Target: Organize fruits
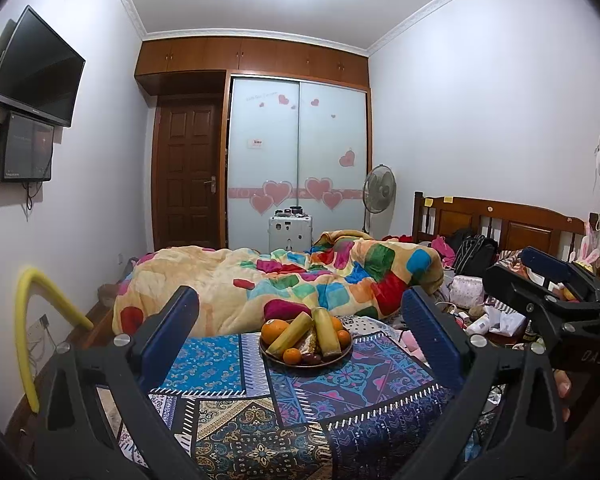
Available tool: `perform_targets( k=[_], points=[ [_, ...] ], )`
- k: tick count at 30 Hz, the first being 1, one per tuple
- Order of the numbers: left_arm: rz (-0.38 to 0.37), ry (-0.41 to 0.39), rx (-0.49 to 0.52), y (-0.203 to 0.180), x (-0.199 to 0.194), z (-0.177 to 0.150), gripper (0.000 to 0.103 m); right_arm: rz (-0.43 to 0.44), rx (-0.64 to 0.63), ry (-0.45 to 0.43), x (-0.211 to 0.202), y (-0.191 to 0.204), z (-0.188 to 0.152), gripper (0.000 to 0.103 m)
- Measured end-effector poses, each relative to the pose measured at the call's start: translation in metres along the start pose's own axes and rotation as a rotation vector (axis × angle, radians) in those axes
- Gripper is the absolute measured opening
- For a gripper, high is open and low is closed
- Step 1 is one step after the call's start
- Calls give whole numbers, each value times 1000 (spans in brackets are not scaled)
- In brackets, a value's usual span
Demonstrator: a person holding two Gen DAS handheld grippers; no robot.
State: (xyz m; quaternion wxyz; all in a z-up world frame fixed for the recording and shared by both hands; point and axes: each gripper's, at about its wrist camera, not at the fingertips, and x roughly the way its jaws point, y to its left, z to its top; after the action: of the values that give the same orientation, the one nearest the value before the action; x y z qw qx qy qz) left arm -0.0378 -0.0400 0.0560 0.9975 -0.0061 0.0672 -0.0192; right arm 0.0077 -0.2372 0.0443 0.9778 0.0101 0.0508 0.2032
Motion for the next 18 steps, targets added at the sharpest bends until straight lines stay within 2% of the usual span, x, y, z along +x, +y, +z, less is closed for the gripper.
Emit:
perform_targets(
  k=[18],
  points=[
    [-25,1,-5,-5,-1,1,103,2,11,-5,-3,-2,6,103]
  ],
)
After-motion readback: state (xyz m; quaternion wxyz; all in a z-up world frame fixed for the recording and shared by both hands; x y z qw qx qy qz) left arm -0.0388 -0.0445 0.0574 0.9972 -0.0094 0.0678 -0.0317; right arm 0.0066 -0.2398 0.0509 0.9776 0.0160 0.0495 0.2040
